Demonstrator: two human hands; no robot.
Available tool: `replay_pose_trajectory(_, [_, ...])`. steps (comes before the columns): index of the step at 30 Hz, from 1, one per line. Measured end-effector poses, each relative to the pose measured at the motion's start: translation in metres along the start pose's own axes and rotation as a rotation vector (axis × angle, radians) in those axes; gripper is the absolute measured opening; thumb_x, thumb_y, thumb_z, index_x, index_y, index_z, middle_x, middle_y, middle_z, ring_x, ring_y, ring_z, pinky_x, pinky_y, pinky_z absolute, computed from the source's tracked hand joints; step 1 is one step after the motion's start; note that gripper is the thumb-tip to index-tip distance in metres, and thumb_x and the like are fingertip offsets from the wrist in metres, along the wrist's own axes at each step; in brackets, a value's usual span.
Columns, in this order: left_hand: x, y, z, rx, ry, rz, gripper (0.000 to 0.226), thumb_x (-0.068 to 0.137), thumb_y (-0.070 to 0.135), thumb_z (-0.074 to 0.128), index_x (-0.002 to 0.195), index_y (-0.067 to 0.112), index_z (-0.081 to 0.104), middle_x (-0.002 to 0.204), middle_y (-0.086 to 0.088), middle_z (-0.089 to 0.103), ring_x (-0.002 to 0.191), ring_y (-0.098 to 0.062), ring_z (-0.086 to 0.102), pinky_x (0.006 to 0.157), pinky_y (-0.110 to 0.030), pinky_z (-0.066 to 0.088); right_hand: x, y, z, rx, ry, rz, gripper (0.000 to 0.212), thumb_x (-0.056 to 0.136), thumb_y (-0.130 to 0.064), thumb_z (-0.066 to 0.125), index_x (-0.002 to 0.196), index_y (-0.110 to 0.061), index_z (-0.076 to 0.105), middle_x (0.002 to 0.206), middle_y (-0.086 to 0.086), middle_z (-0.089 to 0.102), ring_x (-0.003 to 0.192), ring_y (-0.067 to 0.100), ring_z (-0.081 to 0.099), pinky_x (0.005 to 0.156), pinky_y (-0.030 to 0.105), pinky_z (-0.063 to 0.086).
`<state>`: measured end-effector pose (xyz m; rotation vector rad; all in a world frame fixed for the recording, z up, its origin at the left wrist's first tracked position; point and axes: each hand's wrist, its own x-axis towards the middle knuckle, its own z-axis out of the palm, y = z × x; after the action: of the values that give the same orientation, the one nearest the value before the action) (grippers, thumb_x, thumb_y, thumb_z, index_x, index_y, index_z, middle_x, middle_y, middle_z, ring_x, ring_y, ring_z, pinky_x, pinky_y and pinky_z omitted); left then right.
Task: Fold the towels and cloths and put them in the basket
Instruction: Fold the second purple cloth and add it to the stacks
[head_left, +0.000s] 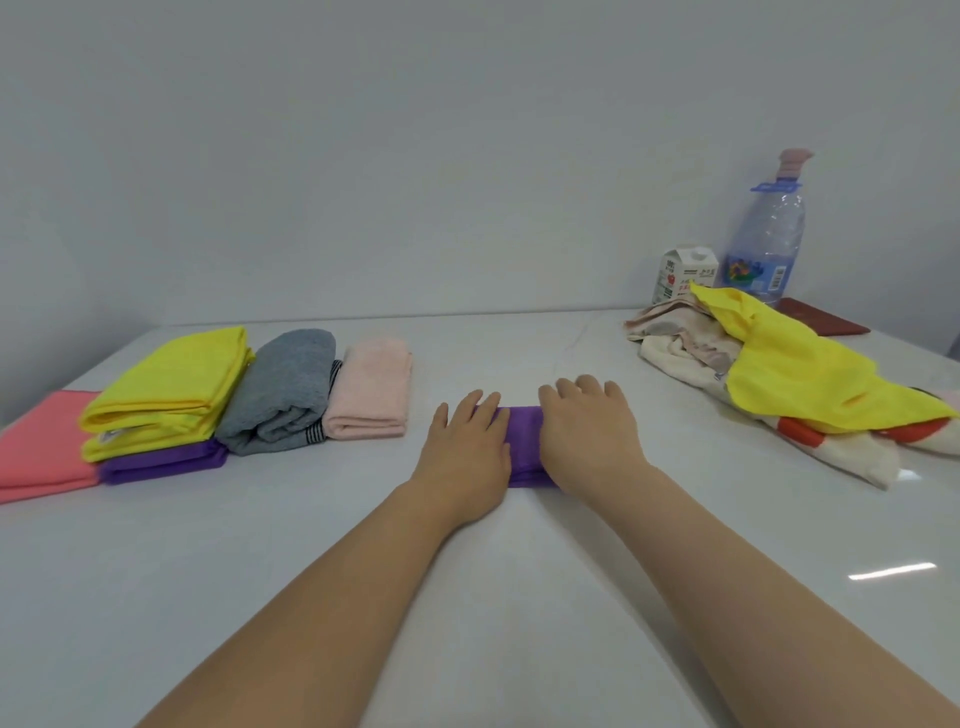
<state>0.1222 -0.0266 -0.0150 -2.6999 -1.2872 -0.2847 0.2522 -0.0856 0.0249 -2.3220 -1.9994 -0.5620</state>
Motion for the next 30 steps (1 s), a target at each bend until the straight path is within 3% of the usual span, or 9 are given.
replay_pose_trajectory(3, [-0.002,-0.002,-0.001,-0.083,-0.104,-0.022,0.053,0.102,0.032,0.02,0.151,0.014,0.01,0.16,0.0,0.006,0.147,-0.018,-0.001,0.117,-0.046,0.008,-0.003,0.003,0.024,0.118,-0.209,-0.004,0.05,0.101,-0.034,0.019,0.146,-0.013,0.025,0.154,0.006,0.024,0.142,0.026,0.019,0.113,0.048,0.012])
replay_pose_trajectory(5, [-0.003,-0.002,-0.003,-0.143,-0.15,-0.044,0.054,0.102,0.034,0.018,0.152,0.017,0.006,0.16,0.002,0.001,0.147,-0.016,-0.003,0.117,-0.046,0.007,-0.005,0.008,0.03,0.227,-0.305,0.011,0.055,0.101,-0.038,0.014,0.152,-0.018,0.009,0.16,0.0,0.006,0.147,0.022,0.004,0.116,0.049,0.004])
replay_pose_trajectory(11, [-0.005,-0.008,-0.003,-0.221,-0.216,-0.106,0.059,0.102,0.039,0.019,0.152,0.017,-0.001,0.16,0.004,-0.008,0.146,-0.014,-0.009,0.118,-0.045,0.005,-0.003,0.009,0.03,0.327,-0.379,0.022,0.056,0.101,-0.04,0.013,0.153,-0.021,0.001,0.16,-0.002,-0.002,0.147,0.02,-0.005,0.117,0.049,0.0])
replay_pose_trajectory(13, [-0.005,-0.008,-0.002,-0.224,-0.215,-0.113,0.06,0.101,0.04,0.019,0.152,0.018,-0.002,0.16,0.004,-0.008,0.146,-0.014,-0.008,0.119,-0.045,0.005,0.0,0.012,0.032,0.387,-0.398,0.034,0.056,0.101,-0.038,0.016,0.152,-0.021,0.004,0.16,-0.002,0.0,0.147,0.02,-0.003,0.117,0.048,0.002])
replay_pose_trajectory(16, [-0.007,-0.006,-0.002,-0.223,-0.2,-0.122,0.059,0.101,0.04,0.019,0.152,0.018,-0.001,0.16,0.004,-0.007,0.147,-0.016,-0.007,0.119,-0.045,0.005,0.016,0.024,0.035,0.577,-0.385,0.116,0.048,0.101,-0.026,0.019,0.147,-0.013,0.025,0.156,0.005,0.022,0.142,0.023,0.021,0.116,0.044,0.014])
replay_pose_trajectory(20, [-0.009,-0.004,-0.001,-0.212,-0.178,-0.159,0.059,0.101,0.042,0.018,0.152,0.021,-0.001,0.16,0.003,-0.006,0.147,-0.019,-0.005,0.117,-0.049,0.003,0.02,0.027,0.041,0.637,-0.247,0.309,0.038,0.099,-0.025,0.023,0.118,-0.011,0.053,0.133,0.01,0.051,0.121,0.027,0.044,0.106,0.04,0.025])
replay_pose_trajectory(23, [-0.012,-0.001,-0.001,-0.191,-0.147,-0.2,0.058,0.1,0.044,0.017,0.152,0.024,0.001,0.16,0.003,-0.004,0.147,-0.023,-0.004,0.115,-0.052,0.002,0.016,0.02,0.044,0.572,-0.111,0.424,0.037,0.094,-0.031,0.031,0.109,-0.006,0.054,0.12,0.012,0.056,0.113,0.029,0.047,0.1,0.041,0.032])
replay_pose_trajectory(26, [-0.012,0.0,0.0,-0.201,-0.144,-0.201,0.058,0.1,0.045,0.017,0.152,0.026,0.002,0.16,0.003,-0.004,0.147,-0.023,-0.004,0.115,-0.052,0.001,0.016,0.022,0.042,0.567,-0.133,0.423,0.041,0.092,-0.035,0.036,0.113,-0.005,0.054,0.12,0.012,0.056,0.114,0.03,0.046,0.099,0.04,0.033])
replay_pose_trajectory(30, [-0.013,-0.001,-0.002,-0.22,-0.124,-0.197,0.059,0.099,0.044,0.02,0.152,0.026,0.001,0.16,0.003,-0.003,0.147,-0.022,-0.006,0.115,-0.055,0.001,0.013,0.027,0.038,0.811,-0.094,0.403,0.027,0.088,-0.029,0.052,0.108,-0.011,0.049,0.104,0.005,0.057,0.097,0.023,0.053,0.085,0.034,0.043])
